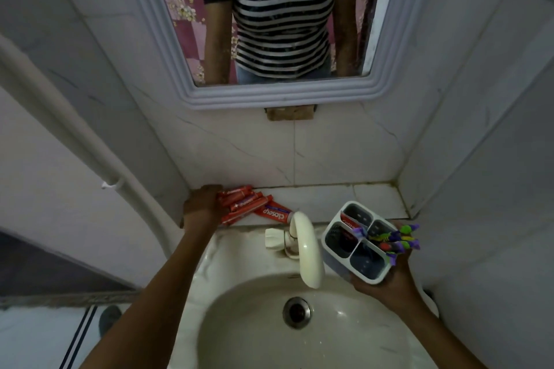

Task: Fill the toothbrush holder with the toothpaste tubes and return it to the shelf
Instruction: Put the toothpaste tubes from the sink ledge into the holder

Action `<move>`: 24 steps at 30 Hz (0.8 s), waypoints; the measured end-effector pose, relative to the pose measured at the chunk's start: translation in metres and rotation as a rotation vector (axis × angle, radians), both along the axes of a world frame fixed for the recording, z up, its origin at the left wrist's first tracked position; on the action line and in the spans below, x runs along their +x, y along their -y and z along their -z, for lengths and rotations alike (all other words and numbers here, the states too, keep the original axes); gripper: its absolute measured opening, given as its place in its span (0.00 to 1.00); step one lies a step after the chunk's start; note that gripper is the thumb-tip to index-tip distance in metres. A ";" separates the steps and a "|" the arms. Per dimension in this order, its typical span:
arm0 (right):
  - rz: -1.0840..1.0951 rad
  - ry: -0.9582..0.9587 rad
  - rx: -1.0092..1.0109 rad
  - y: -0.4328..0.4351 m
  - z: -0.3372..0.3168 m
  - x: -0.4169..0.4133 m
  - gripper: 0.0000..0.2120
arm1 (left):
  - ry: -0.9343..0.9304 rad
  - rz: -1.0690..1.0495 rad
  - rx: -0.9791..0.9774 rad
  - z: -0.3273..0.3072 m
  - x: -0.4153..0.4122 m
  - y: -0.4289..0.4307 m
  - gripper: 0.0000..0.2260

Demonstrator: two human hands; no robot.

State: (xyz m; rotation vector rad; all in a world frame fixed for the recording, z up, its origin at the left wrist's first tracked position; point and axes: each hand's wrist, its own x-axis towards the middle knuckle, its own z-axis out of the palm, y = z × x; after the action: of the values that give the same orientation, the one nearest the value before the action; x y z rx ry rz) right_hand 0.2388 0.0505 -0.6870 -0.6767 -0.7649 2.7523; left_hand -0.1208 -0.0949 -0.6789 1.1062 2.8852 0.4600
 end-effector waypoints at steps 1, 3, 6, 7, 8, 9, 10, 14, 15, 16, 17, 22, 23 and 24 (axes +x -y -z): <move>0.039 -0.031 0.046 -0.002 -0.010 -0.001 0.39 | -0.052 0.105 0.025 -0.002 0.002 -0.008 0.18; 0.052 -0.093 0.072 -0.007 -0.009 0.001 0.42 | -0.222 0.379 -0.001 -0.002 0.014 -0.024 0.17; 0.018 -0.110 0.046 -0.002 0.002 -0.007 0.30 | -0.320 0.711 -0.141 0.006 0.039 -0.050 0.16; -0.112 -0.208 -0.076 0.003 -0.001 -0.010 0.33 | -0.299 0.758 -0.219 0.007 0.045 -0.058 0.18; -0.178 -0.291 -0.070 0.006 -0.009 -0.009 0.40 | -0.282 0.797 -0.312 0.007 0.050 -0.067 0.20; -0.198 -0.322 -0.063 0.000 -0.013 -0.005 0.45 | -0.271 0.812 -0.410 0.005 0.053 -0.074 0.21; -0.184 -0.337 -0.039 0.000 -0.016 -0.006 0.49 | -0.272 0.830 -0.480 0.002 0.054 -0.082 0.20; -0.204 -0.598 -0.074 0.001 -0.024 -0.023 0.58 | -0.295 0.820 -0.569 -0.016 0.053 -0.104 0.15; -0.150 -0.592 -0.082 -0.001 -0.019 -0.019 0.59 | -0.217 0.786 -0.477 -0.024 0.055 -0.107 0.15; -0.119 -0.552 -0.135 -0.003 -0.020 -0.016 0.58 | -0.089 0.742 -0.327 -0.033 0.058 -0.110 0.16; -0.078 -0.486 -0.202 -0.003 -0.022 -0.015 0.54 | 0.061 0.683 -0.177 -0.044 0.062 -0.113 0.16; 0.191 -0.127 -0.293 -0.011 0.009 -0.013 0.42 | 0.510 0.664 0.461 -0.109 0.088 -0.122 0.19; 0.202 -0.058 -0.320 -0.013 0.013 -0.014 0.48 | 0.578 0.666 0.542 -0.121 0.094 -0.122 0.19; 0.206 0.018 -0.343 -0.014 0.013 -0.014 0.52 | 0.622 0.669 0.592 -0.132 0.099 -0.122 0.19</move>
State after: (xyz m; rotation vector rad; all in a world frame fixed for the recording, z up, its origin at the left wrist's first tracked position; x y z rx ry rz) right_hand 0.2249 0.0640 -0.6995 -0.7936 -0.2081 2.7091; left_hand -0.0213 0.0275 -0.5464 1.5305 1.7447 1.3447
